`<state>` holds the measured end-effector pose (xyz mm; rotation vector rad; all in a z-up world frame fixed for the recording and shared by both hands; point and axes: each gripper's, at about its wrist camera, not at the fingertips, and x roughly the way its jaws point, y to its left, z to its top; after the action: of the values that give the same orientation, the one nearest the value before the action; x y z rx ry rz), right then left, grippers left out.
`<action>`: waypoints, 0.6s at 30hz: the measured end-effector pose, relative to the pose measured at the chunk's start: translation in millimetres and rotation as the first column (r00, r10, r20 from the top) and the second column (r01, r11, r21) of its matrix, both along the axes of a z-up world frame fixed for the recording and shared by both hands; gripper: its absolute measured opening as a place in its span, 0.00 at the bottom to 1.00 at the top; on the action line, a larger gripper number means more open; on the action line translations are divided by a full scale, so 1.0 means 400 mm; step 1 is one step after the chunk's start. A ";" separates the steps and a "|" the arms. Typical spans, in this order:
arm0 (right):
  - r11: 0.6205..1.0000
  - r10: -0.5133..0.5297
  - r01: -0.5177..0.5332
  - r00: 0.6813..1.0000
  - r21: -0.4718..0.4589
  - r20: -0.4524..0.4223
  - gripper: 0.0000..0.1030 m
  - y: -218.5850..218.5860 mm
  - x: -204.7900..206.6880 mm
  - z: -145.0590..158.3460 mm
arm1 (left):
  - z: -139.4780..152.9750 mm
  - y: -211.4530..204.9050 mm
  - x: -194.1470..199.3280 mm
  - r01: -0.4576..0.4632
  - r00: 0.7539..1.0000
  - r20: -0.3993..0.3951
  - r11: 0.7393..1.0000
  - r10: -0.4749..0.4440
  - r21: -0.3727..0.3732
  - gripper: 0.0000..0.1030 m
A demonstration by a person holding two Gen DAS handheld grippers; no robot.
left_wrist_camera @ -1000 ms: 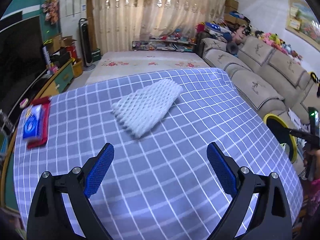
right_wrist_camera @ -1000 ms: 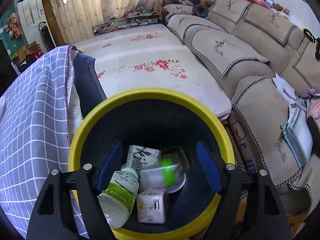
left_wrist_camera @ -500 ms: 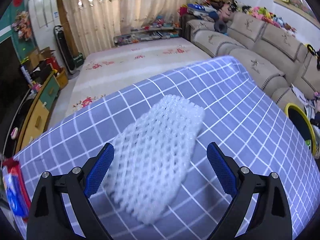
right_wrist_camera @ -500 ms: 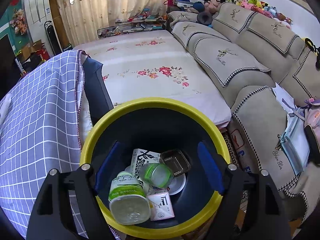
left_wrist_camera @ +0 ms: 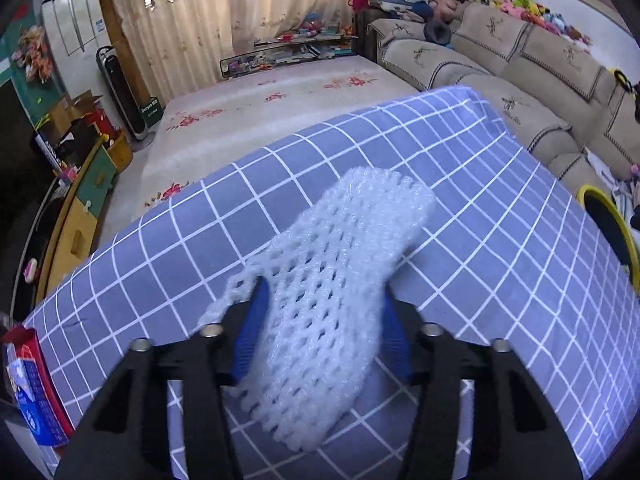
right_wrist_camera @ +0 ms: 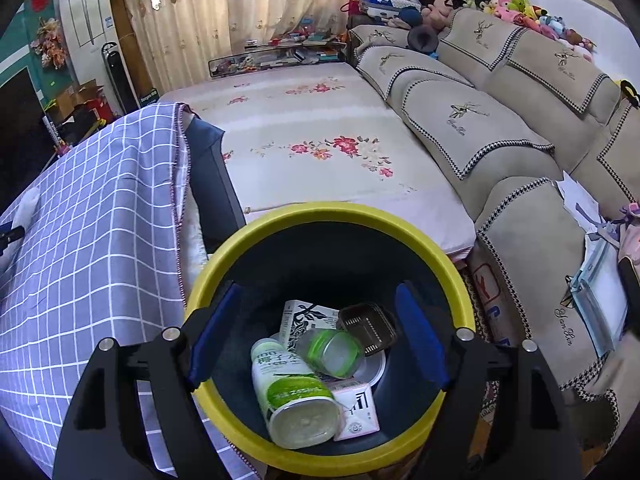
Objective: Collect trash
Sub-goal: 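Lower the left gripper onto the white foam mesh sleeve and grasp it, then carry the mesh sleeve over the bin and open the left gripper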
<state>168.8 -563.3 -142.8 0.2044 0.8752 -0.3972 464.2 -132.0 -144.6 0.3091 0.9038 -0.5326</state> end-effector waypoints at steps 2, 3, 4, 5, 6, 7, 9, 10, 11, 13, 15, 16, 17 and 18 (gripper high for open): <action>1.000 0.010 -0.010 1.000 0.004 0.007 0.73 0.006 -0.005 0.005 | 0.009 0.003 -0.014 -0.001 1.000 0.004 1.000 0.001 -0.002 0.27; 1.000 0.012 -0.012 1.000 0.005 0.010 0.73 0.008 -0.008 0.007 | 0.014 0.003 -0.022 0.004 1.000 0.013 1.000 -0.004 0.006 0.14; 1.000 0.014 -0.014 1.000 0.006 0.014 0.73 0.009 -0.012 0.010 | 0.019 0.000 -0.033 0.010 1.000 0.014 1.000 -0.011 0.012 0.12; 1.000 0.015 -0.015 1.000 0.006 0.018 0.73 0.009 -0.017 0.014 | 0.024 -0.007 -0.048 0.014 1.000 0.017 1.000 -0.014 0.022 0.12; 1.000 0.016 -0.016 1.000 0.008 0.025 0.73 0.009 -0.025 0.019 | 0.030 -0.011 -0.065 0.020 1.000 0.024 0.999 -0.021 0.028 0.12; 1.000 0.016 -0.017 0.999 0.009 0.032 0.73 0.009 -0.033 0.023 | 0.036 -0.015 -0.079 0.025 0.999 0.029 0.999 -0.026 0.032 0.12; 1.000 0.015 -0.015 0.999 0.009 0.049 0.73 0.004 -0.055 0.037 | 0.056 -0.036 -0.124 0.037 0.998 0.046 0.999 -0.039 0.034 0.12; 1.000 0.013 -0.014 0.998 0.007 0.058 0.73 0.001 -0.068 0.044 | 0.068 -0.048 -0.148 0.047 0.998 0.051 0.998 -0.048 0.030 0.12; 1.000 0.011 -0.011 0.998 0.004 0.066 0.73 -0.001 -0.083 0.051 | 0.088 -0.066 -0.180 0.066 0.996 0.060 0.997 -0.068 0.026 0.12; 1.000 0.004 -0.004 0.997 -0.002 0.083 0.73 -0.009 -0.110 0.065 | 0.123 -0.104 -0.233 0.099 0.992 0.079 0.995 -0.100 0.021 0.12; 1.000 -0.005 0.006 0.995 -0.010 0.098 0.73 -0.019 -0.140 0.077 | 0.155 -0.161 -0.288 0.138 0.987 0.083 0.990 -0.138 0.003 0.12; 1.000 -0.010 0.012 0.995 -0.014 0.103 0.73 -0.025 -0.153 0.081 | 0.171 -0.198 -0.320 0.166 0.983 0.084 0.986 -0.164 -0.009 0.12; 1.000 -0.016 0.018 0.994 -0.020 0.107 0.73 -0.031 -0.168 0.085 | 0.181 -0.224 -0.342 0.186 0.979 0.082 0.982 -0.184 -0.017 0.12; 0.999 -0.022 0.025 0.993 -0.026 0.113 0.73 -0.038 -0.185 0.088 | 0.194 -0.274 -0.378 0.226 0.972 0.076 0.974 -0.223 -0.034 0.12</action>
<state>94.7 -578.4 -107.5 0.2101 0.7570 -0.4152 312.9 -241.5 -66.9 0.3925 0.7909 -0.7441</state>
